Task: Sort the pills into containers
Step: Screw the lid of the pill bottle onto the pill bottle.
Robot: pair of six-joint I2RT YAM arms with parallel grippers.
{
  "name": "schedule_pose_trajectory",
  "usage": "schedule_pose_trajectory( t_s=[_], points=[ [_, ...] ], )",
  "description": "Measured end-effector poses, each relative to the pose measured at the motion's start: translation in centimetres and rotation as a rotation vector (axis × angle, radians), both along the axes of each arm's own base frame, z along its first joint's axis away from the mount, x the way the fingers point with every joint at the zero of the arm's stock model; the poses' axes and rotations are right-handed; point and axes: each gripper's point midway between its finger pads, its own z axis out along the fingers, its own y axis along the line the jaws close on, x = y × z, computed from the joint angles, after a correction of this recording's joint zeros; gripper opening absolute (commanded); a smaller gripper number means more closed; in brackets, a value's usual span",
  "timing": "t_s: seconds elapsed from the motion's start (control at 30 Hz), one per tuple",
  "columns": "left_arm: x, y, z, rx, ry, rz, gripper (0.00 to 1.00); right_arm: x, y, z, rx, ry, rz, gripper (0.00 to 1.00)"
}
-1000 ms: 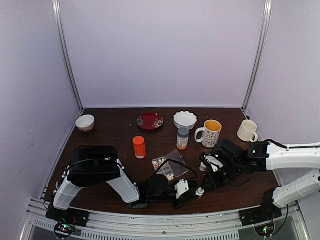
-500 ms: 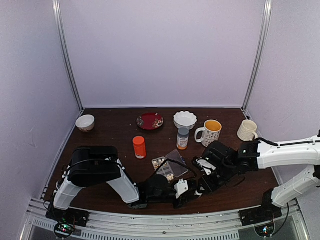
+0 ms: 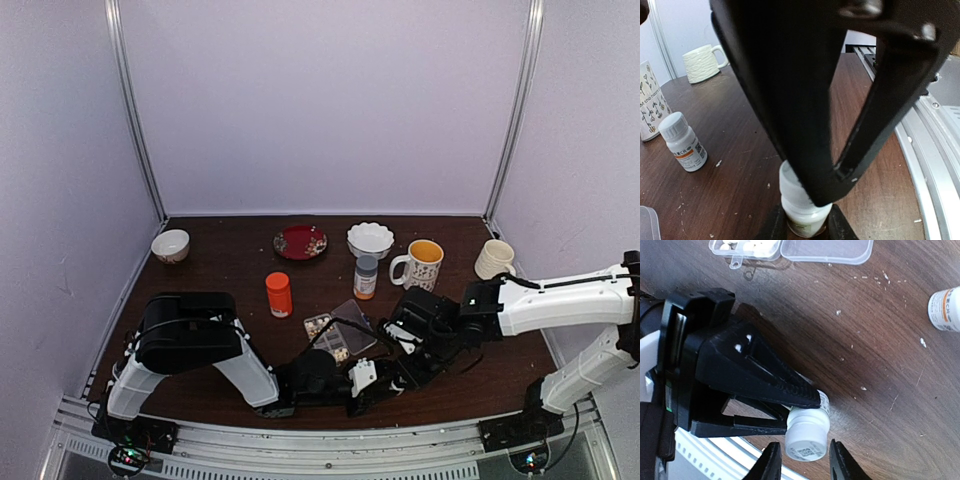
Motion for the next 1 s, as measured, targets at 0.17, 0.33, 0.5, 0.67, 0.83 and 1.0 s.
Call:
schedule_pose_trajectory(
  t_s=[0.17, 0.33, 0.5, 0.67, 0.83, 1.0],
  points=[
    [0.0, 0.0, 0.0, 0.0, 0.0, 0.0, 0.18, -0.19, -0.16, -0.37, -0.023, -0.004, 0.014, 0.28],
    [0.0, 0.0, -0.01, 0.0, 0.0, 0.0, 0.16, -0.1, -0.12, -0.38, -0.026, -0.007, 0.012, 0.22],
    [0.0, 0.02, -0.04, 0.001, 0.001, 0.0, 0.12, 0.0, -0.02, -0.38, -0.03, -0.005, 0.001, 0.2],
    [-0.03, 0.01, -0.09, 0.005, 0.002, -0.002, 0.08, -0.21, 0.17, -0.4, -0.052, -0.004, 0.013, 0.2],
    [-0.16, 0.01, -0.07, 0.005, 0.011, -0.008, 0.08, -0.34, 0.15, -0.43, -0.081, -0.006, 0.056, 0.17],
    [-0.22, 0.02, 0.02, 0.001, 0.019, -0.017, 0.08, -0.45, 0.02, -0.51, -0.126, 0.006, 0.108, 0.18]
  ],
)
